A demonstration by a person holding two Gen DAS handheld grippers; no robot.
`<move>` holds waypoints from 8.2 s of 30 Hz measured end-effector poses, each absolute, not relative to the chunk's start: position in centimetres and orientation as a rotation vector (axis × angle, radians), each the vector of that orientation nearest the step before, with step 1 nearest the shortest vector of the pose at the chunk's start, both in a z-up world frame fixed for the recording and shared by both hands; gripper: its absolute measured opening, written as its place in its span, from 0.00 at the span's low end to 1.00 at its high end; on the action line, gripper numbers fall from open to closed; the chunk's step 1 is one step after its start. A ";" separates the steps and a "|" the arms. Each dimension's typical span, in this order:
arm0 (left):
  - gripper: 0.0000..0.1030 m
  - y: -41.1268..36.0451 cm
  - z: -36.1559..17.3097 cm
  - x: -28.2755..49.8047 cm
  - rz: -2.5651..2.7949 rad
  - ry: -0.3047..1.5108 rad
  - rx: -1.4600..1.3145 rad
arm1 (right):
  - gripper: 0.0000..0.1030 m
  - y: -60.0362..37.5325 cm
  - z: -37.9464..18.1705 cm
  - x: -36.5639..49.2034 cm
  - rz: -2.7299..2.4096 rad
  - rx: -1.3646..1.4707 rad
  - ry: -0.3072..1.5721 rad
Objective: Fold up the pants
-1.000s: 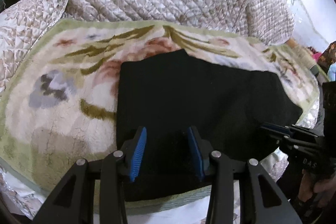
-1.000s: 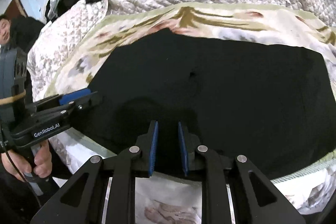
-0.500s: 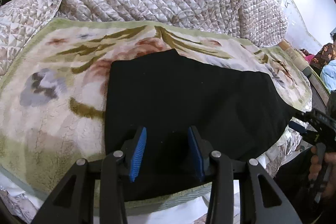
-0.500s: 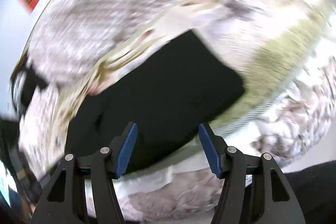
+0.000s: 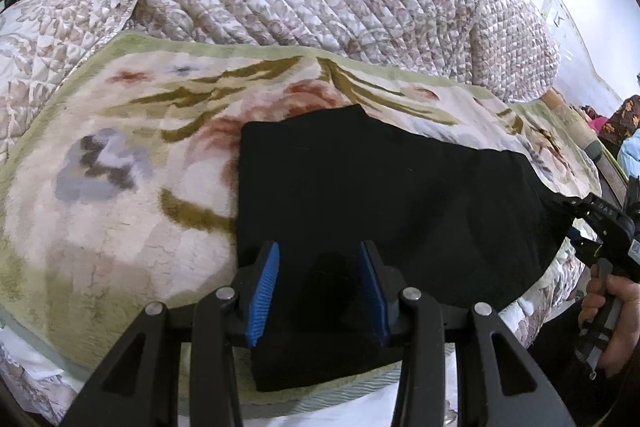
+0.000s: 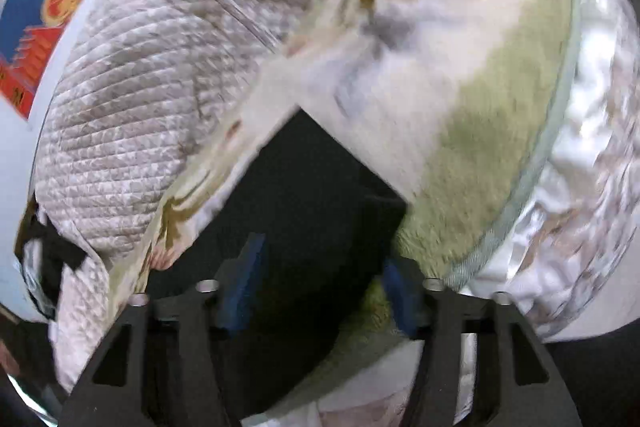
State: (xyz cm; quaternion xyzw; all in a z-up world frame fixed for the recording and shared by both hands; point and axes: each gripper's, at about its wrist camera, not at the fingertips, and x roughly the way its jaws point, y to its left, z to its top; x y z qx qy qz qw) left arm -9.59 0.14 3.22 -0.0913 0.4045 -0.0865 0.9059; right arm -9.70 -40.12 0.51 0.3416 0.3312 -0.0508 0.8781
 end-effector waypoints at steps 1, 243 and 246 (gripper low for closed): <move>0.42 0.3 3.2 -9.5 -0.176 0.837 -0.192 | 0.45 -40.1 0.2 -8.9 -0.104 0.704 0.716; 0.24 10.4 6.7 11.7 -0.174 0.828 -0.330 | 0.16 -13.6 5.8 14.2 0.727 0.316 0.905; 0.31 11.6 3.2 14.0 -0.120 0.902 -0.326 | 0.21 -13.4 3.2 16.8 0.670 0.318 0.934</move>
